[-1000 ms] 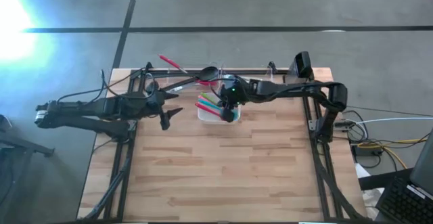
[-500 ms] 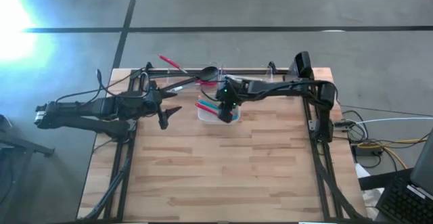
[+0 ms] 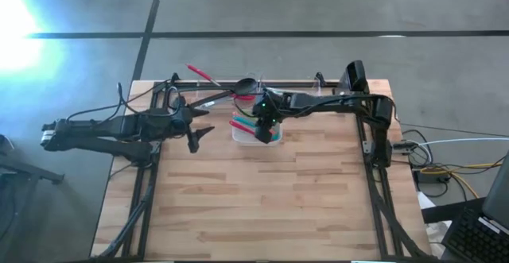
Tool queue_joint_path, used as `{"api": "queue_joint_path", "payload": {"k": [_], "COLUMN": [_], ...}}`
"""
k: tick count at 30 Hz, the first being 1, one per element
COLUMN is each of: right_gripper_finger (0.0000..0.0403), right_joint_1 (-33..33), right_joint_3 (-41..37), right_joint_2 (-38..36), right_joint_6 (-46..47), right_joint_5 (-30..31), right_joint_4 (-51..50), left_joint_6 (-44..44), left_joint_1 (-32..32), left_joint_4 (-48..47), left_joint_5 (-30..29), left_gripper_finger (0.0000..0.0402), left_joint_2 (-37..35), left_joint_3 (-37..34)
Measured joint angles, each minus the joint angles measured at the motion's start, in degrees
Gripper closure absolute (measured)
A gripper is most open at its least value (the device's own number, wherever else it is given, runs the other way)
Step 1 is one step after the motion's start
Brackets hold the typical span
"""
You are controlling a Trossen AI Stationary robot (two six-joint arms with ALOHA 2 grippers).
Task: Pick & Place Kitchen Items
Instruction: Put the orange spatula into the white bin, then return to Home Position
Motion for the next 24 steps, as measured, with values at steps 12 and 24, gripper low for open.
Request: {"api": "queue_joint_path", "payload": {"k": [12,24], "right_gripper_finger": [0.0280,0.0233], "right_joint_1": [0.1,1.0], "right_joint_3": [-0.2,-0.3], "right_joint_2": [-1.6,-6.7], "right_joint_6": [-1.2,-0.1], "right_joint_5": [-0.8,-1.0], "right_joint_4": [-1.3,-1.4], "left_joint_6": [-0.1,-0.1], "left_joint_1": [0.0,0.0], "left_joint_4": [-0.1,-0.1], "left_joint_5": [0.0,0.0], "left_gripper_finger": [0.0128,0.0128], "left_joint_2": [0.1,0.1], "left_joint_3": [-4.4,-13.6]}}
